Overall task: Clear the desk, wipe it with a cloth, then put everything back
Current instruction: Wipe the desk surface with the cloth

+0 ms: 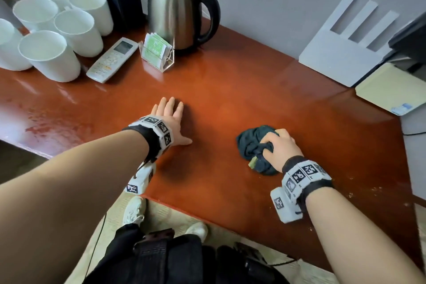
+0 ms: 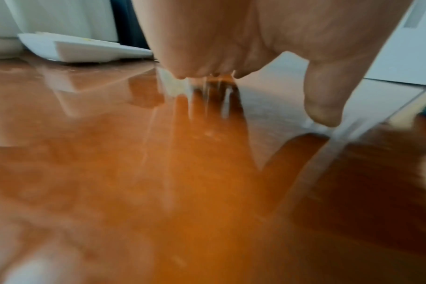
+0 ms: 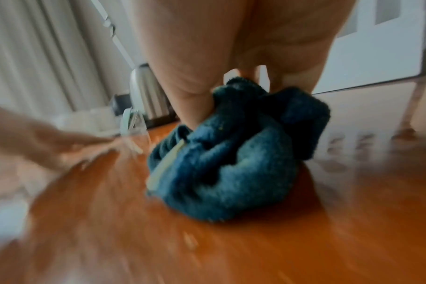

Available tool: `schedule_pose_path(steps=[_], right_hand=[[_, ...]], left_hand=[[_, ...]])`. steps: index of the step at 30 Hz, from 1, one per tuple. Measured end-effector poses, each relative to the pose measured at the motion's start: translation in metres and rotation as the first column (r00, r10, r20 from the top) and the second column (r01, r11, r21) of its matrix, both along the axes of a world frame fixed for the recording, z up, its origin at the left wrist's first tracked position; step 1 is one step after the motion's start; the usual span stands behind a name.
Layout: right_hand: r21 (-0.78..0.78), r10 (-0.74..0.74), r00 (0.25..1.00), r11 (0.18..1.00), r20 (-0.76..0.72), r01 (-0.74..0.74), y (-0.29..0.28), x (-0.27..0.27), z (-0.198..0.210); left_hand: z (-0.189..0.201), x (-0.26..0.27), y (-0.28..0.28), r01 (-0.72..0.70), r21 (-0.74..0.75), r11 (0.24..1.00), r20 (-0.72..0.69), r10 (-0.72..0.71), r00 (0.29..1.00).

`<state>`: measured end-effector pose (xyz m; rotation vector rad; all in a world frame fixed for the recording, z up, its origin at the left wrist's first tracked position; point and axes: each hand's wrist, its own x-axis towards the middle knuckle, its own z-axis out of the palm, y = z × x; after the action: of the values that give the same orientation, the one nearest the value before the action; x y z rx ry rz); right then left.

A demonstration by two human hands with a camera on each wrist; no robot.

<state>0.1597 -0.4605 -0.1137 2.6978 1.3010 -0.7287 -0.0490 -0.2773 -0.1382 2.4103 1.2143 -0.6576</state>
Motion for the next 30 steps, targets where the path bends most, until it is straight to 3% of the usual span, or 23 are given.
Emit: schedule_pose_path(steps=[3, 6, 8, 10, 12, 18, 23, 26, 30], right_hand=[[0.294, -0.075, 0.996, 0.954, 0.042, 0.059, 0.009, 0.000, 0.017], [0.458, -0.046, 0.976, 0.887, 0.215, -0.059, 0.010, -0.008, 0.040], [0.383, 0.096, 0.972, 0.907, 0.216, -0.175, 0.001, -0.018, 0.047], [0.211, 0.261, 0.962, 0.939, 0.081, -0.272, -0.014, -0.035, 0.043], [0.085, 0.280, 0.959, 0.957, -0.032, -0.277, -0.027, -0.050, 0.033], [-0.008, 0.184, 0.983, 0.983, 0.018, -0.184, -0.007, -0.091, -0.012], [0.059, 0.037, 0.990, 0.997, 0.136, -0.046, -0.017, -0.100, -0.034], [0.008, -0.123, 0.986, 0.992, 0.112, 0.123, -0.052, -0.089, -0.035], [-0.028, -0.375, 0.912, 0.923, 0.165, 0.385, -0.094, -0.062, -0.028]], left_hand=[[-0.007, 0.009, -0.026, 0.032, -0.054, 0.998, 0.017, -0.031, 0.999], [-0.013, 0.006, -0.041, 0.050, -0.065, 0.997, -0.007, -0.050, 0.999], [-0.016, 0.002, -0.043, 0.064, -0.053, 0.997, -0.005, -0.064, 0.998], [-0.017, 0.001, -0.043, 0.072, -0.040, 0.997, 0.001, -0.072, 0.997], [-0.017, 0.001, -0.043, 0.085, -0.025, 0.996, 0.000, -0.085, 0.996], [-0.017, 0.000, -0.041, 0.134, -0.041, 0.990, -0.007, -0.135, 0.991], [-0.017, 0.001, -0.040, 0.151, -0.026, 0.988, -0.004, -0.151, 0.988], [-0.016, -0.002, -0.042, 0.168, -0.028, 0.985, -0.021, -0.169, 0.985], [-0.018, 0.001, -0.041, 0.164, -0.024, 0.986, -0.052, -0.165, 0.985]])
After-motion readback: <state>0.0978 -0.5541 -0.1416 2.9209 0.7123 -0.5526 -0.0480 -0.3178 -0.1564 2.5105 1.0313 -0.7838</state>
